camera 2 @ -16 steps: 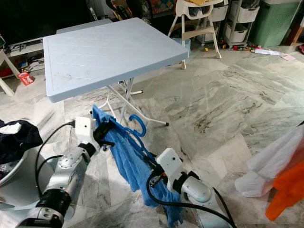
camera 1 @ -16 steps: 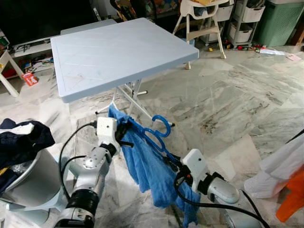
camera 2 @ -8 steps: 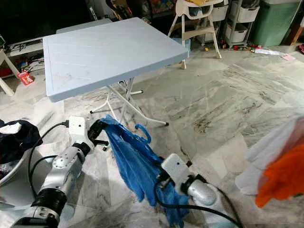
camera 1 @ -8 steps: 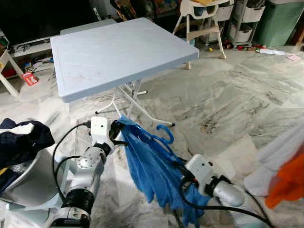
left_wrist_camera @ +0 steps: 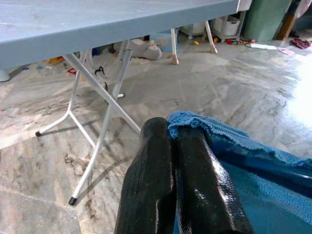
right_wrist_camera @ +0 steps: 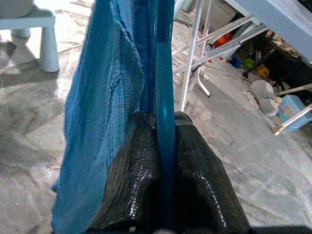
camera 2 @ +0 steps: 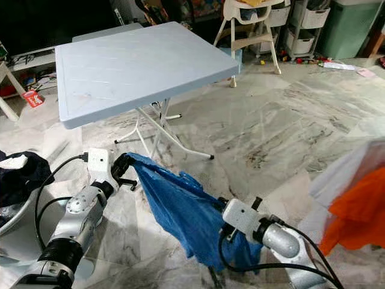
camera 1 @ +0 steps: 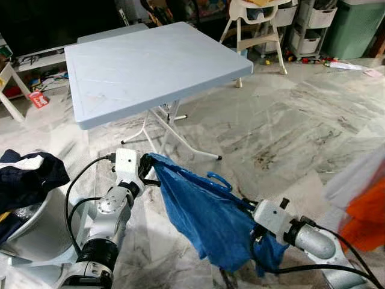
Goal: Hang hanger
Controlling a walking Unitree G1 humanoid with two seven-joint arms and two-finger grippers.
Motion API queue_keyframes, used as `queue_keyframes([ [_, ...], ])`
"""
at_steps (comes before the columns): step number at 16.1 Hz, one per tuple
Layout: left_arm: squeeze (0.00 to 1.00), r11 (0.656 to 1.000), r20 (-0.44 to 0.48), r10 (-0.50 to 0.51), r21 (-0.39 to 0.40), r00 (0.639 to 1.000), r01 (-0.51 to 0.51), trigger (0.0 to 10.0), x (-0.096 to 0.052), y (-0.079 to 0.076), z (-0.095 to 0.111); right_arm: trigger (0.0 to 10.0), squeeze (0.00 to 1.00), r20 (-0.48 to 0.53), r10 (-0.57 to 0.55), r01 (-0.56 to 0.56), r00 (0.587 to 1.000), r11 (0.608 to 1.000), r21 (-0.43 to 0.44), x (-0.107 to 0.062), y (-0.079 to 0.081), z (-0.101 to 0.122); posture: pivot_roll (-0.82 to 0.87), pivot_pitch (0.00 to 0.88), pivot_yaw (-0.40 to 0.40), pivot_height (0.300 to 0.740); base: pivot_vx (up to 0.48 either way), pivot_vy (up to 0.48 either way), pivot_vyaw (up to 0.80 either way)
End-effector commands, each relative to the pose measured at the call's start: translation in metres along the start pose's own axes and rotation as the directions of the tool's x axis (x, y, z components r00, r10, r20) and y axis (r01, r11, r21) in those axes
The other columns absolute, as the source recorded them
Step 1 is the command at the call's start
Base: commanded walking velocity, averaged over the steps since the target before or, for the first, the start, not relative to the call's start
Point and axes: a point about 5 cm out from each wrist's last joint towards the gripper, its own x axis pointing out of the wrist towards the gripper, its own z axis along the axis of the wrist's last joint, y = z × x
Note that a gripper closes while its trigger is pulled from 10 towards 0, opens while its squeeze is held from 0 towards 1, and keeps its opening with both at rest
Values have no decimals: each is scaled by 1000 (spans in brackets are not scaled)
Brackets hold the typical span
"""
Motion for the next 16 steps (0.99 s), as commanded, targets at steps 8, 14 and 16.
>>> queue_keyframes([
  [8, 0, 989, 4, 138, 42, 990, -138, 0, -6, 37, 10, 10000, 0, -110, -63, 64, 992, 998, 6, -47, -49, -30, -121, 25, 122, 740, 0, 0, 0],
  [14, 0, 988, -21, 147, 47, 989, -146, 0, -8, 37, 3, 10000, 0, -12, -129, 130, 992, 986, 101, -45, -58, -18, -119, 27, 121, 740, 0, 0, 0],
  [16, 0, 982, -22, 180, 56, 983, -178, 0, -9, 45, 6, 10000, 0, -17, -59, 60, 998, 996, 62, -52, -55, -21, -117, 28, 128, 740, 0, 0, 0],
])
